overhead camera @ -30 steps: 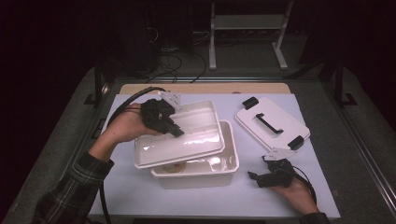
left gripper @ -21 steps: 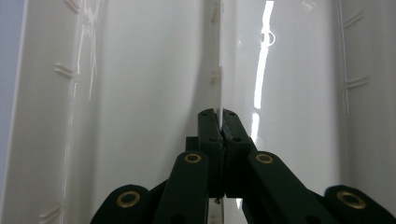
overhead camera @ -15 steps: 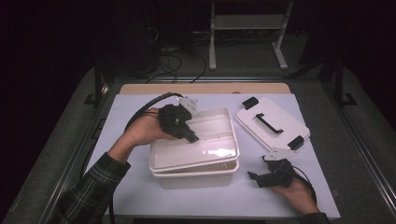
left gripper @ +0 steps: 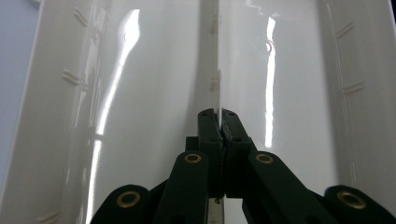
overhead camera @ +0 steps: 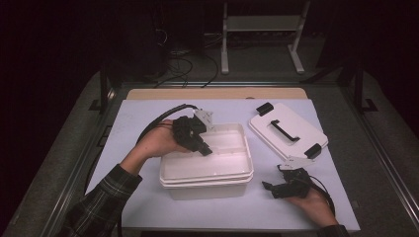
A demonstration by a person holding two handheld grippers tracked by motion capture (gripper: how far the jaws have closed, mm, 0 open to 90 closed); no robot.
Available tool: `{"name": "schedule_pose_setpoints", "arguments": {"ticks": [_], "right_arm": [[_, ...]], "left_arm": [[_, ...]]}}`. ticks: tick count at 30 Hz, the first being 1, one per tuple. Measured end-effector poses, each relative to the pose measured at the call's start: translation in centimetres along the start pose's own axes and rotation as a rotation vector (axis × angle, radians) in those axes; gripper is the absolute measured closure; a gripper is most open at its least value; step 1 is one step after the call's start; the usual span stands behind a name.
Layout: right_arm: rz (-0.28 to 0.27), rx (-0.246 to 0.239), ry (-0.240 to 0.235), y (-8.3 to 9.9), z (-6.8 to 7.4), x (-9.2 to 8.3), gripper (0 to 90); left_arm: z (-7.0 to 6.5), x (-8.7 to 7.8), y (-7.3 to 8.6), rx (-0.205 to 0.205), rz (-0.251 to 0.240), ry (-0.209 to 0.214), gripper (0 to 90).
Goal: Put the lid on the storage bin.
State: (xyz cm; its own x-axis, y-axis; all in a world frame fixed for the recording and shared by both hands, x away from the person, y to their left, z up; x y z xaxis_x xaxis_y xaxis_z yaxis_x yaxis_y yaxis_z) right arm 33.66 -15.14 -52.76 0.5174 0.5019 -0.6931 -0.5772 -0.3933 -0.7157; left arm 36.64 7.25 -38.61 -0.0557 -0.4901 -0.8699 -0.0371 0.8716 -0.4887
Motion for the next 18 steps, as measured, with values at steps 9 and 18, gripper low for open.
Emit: {"name": "schedule_pose_setpoints", "arguments": {"ticks": [9,18], "right_arm": [[0.0,-0.002,0.001,0.01,-0.03,0.0,15.0],[0.0,-0.002,0.001,0.0,-0.03,0.0,14.9]], "left_arm": [[0.19,0.34,0.21,-0.011,-0.01,0.004,88.7],[0.39,1.09,0.65,-0.005,0.003,-0.002,88.6]]}}
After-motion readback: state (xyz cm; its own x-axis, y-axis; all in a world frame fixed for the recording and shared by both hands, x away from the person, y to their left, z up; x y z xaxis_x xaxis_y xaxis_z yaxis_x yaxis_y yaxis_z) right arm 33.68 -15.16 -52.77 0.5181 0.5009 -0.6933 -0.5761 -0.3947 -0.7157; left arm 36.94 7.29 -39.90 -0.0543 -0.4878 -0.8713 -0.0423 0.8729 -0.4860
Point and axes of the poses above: each handheld gripper's, and its own axes: x roughly forward along the jaws, y roughly out of its underside, z roughly to its left, the point moved 10 cm from there along x, roughly forward along the jaws, and after that the axes turned 4 degrees about x, right-handed, at the moved point
